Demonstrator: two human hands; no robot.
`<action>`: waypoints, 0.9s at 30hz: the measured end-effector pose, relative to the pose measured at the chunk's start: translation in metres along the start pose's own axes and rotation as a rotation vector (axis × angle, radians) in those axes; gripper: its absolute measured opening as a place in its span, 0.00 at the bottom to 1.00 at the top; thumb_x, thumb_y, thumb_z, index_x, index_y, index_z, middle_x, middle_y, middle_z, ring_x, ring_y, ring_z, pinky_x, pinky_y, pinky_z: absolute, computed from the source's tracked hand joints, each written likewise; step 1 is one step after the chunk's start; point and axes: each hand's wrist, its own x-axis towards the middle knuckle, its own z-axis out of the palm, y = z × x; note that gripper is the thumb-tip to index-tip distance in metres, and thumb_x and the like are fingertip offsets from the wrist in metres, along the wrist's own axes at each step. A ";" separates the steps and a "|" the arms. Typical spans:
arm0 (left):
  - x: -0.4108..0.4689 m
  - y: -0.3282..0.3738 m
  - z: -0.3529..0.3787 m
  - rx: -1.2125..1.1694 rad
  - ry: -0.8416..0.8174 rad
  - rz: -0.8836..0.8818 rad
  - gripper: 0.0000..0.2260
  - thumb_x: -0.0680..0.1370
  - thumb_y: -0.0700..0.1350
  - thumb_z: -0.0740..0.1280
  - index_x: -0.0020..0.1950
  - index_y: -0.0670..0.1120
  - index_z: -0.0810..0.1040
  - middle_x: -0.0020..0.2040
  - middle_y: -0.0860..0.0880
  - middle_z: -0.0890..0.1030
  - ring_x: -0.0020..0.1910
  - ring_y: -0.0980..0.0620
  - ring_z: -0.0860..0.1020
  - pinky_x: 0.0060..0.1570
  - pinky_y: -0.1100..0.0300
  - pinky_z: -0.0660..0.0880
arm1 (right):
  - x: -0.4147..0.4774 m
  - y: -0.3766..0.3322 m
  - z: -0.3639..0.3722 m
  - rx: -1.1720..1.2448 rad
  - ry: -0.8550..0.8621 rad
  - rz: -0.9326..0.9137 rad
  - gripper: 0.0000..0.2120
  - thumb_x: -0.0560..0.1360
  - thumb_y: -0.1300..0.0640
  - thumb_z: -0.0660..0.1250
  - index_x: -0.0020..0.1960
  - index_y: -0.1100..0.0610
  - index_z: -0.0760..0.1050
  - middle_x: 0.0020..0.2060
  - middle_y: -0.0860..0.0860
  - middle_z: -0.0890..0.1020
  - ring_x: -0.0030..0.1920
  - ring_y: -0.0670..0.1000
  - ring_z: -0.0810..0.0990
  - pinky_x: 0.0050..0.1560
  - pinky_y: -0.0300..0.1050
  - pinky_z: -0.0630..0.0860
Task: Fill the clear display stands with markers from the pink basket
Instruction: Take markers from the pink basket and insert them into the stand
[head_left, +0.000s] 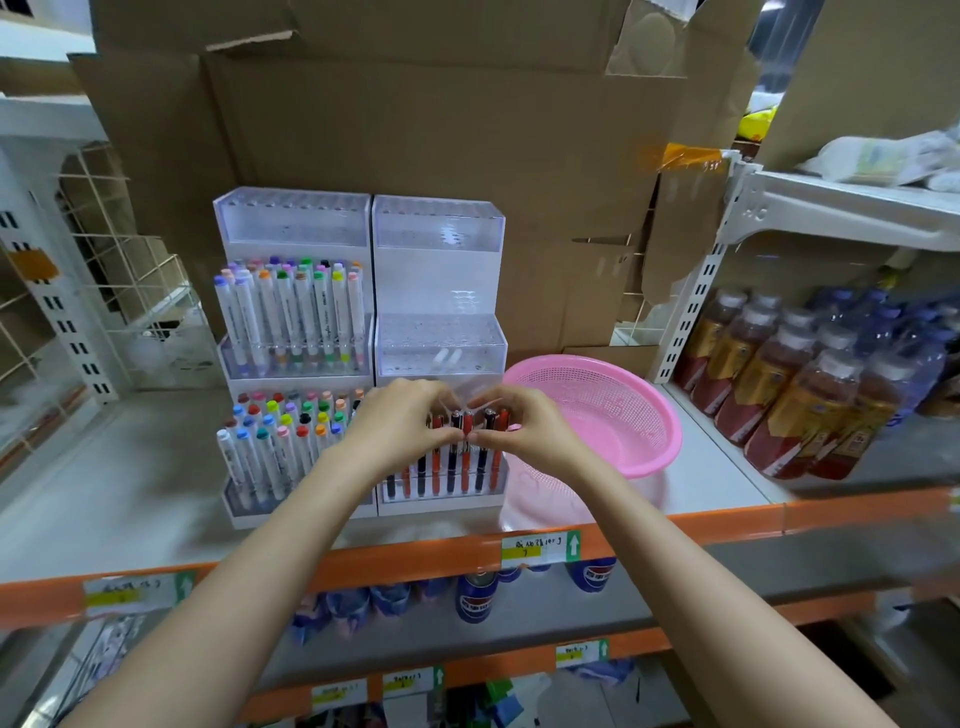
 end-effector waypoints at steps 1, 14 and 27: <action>-0.002 -0.003 -0.002 0.000 0.000 -0.006 0.16 0.72 0.55 0.72 0.57 0.53 0.79 0.52 0.54 0.82 0.52 0.54 0.79 0.53 0.50 0.77 | 0.001 -0.002 0.001 -0.004 0.001 -0.004 0.14 0.69 0.54 0.77 0.53 0.50 0.80 0.47 0.45 0.84 0.47 0.42 0.81 0.42 0.32 0.73; -0.010 -0.014 -0.003 -0.150 0.036 -0.046 0.07 0.74 0.48 0.72 0.51 0.50 0.81 0.43 0.56 0.79 0.43 0.59 0.77 0.44 0.65 0.72 | 0.008 -0.010 0.008 -0.083 -0.006 -0.071 0.06 0.70 0.57 0.76 0.46 0.54 0.82 0.36 0.42 0.82 0.37 0.39 0.79 0.39 0.34 0.72; -0.020 -0.033 -0.009 -0.132 0.056 -0.065 0.16 0.72 0.43 0.73 0.59 0.51 0.78 0.55 0.53 0.81 0.54 0.56 0.77 0.57 0.56 0.75 | 0.010 -0.021 0.012 -0.146 0.010 -0.088 0.10 0.69 0.52 0.76 0.49 0.52 0.83 0.43 0.46 0.85 0.44 0.41 0.80 0.44 0.40 0.77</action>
